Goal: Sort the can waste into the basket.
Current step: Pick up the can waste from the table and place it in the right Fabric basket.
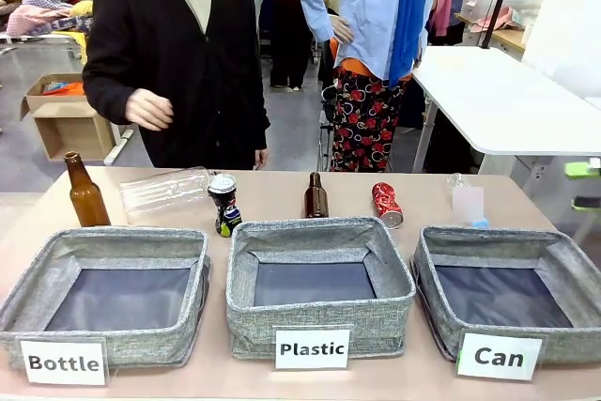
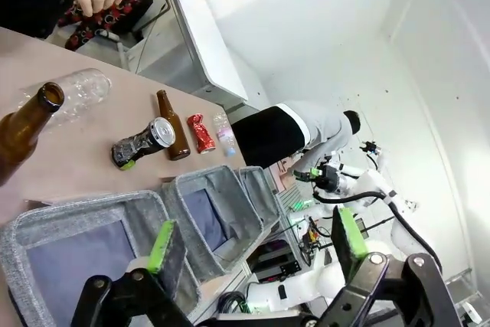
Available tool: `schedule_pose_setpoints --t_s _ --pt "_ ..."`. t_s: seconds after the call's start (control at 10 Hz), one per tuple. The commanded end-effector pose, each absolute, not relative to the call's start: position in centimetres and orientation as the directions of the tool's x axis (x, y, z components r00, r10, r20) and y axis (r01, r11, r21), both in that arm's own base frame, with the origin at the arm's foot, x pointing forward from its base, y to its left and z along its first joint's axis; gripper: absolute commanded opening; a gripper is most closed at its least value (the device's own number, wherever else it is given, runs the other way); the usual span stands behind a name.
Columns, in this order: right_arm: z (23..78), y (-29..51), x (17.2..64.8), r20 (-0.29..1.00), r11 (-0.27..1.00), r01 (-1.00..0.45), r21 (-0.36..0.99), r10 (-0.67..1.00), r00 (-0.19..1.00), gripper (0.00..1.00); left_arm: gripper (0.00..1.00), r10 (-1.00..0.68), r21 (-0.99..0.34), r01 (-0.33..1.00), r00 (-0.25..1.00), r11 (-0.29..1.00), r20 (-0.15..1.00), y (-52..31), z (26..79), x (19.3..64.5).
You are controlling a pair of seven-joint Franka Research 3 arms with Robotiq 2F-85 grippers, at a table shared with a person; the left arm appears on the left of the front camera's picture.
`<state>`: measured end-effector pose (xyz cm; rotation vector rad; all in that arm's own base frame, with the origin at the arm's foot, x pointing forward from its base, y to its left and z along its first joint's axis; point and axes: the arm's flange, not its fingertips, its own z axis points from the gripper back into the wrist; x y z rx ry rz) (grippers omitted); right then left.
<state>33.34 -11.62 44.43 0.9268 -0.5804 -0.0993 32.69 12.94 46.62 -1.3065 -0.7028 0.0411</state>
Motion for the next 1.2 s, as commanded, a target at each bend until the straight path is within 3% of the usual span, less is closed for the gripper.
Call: schedule_pose_setpoints --t_s 0.0,0.3,0.6,0.7,1.1 --pt "48.4 -5.4 34.9 0.467 0.769 -0.152 0.620 -0.207 0.860 1.00 1.00 0.400 -0.878 0.378 0.786 0.292 0.471 13.2 46.6 32.7" --pt "51.5 5.9 38.8 0.492 0.924 -0.196 0.328 0.010 0.871 1.00 1.00 0.400 -0.878 0.378 0.786 0.292 0.471 13.2 46.6 32.7" --pt "51.6 12.0 38.9 0.554 0.990 -0.130 0.057 0.077 0.829 1.00 1.00 0.400 -0.878 0.378 0.786 0.292 0.471 13.2 46.6 32.7" --pt "52.1 11.3 38.2 0.559 0.943 -0.246 0.224 0.083 0.825 1.00 1.00 0.400 -0.878 0.378 0.786 0.292 0.471 13.2 46.6 32.7" --pt "51.7 13.1 40.2 0.536 0.964 -0.214 0.158 0.098 0.838 1.00 1.00 0.400 -0.878 0.378 0.786 0.292 0.471 13.2 46.6 32.7"
